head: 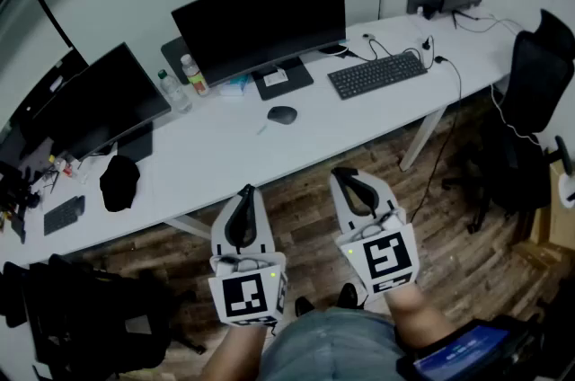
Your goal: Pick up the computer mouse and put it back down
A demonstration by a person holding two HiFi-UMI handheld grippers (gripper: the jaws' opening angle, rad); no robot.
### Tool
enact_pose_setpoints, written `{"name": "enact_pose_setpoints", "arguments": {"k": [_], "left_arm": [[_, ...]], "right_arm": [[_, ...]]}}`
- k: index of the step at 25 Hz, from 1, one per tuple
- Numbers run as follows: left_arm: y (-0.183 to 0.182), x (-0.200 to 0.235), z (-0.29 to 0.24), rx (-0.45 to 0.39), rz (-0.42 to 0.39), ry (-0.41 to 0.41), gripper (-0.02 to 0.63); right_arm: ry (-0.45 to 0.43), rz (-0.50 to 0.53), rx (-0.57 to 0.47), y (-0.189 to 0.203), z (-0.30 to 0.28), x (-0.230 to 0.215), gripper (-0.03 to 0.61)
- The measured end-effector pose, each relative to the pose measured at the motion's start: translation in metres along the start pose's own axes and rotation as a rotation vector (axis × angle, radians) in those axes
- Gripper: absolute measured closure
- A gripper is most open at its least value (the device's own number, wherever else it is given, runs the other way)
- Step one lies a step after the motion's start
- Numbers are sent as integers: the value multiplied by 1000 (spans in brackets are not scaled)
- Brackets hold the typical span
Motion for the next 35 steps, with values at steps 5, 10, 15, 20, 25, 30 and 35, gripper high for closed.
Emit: {"name": "enact_pose_setpoints", "arguments": {"k": [5,10,15,20,25,30,35], "left_arm": [[3,-5,-1,10,-17,0,606],[5,-17,-9,17,-26,5,606],[7,-37,-19,32,-49,13,606],[12,-60,-29,64,-64,14,606],[23,-75,-35,92,-75,21,606],[29,-63,-45,110,-86,-12,606],[44,-45,-56,115,-60,-29,606]], "right_arm": [[2,-10,2,2,3,-5,566],[4,-37,0,8,7,-17,566],[-7,-70,-20,12,10,-37,354],[-8,-101,-28,20,16,-59,342],[-15,-125,-17,34,16,-78,348],[-35,-134,-14,41,0,-82,348],[-73,-124,8,55,-23,-75,348]]}}
Point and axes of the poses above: the fingertips, and each gripper's own axes: z backward along the fingers, x to its left, y out of its underside, the point moved 4 cm from there along z, backward along the fingers, and after that the axes turned 13 degrees about -x, right-handed, at the moved point
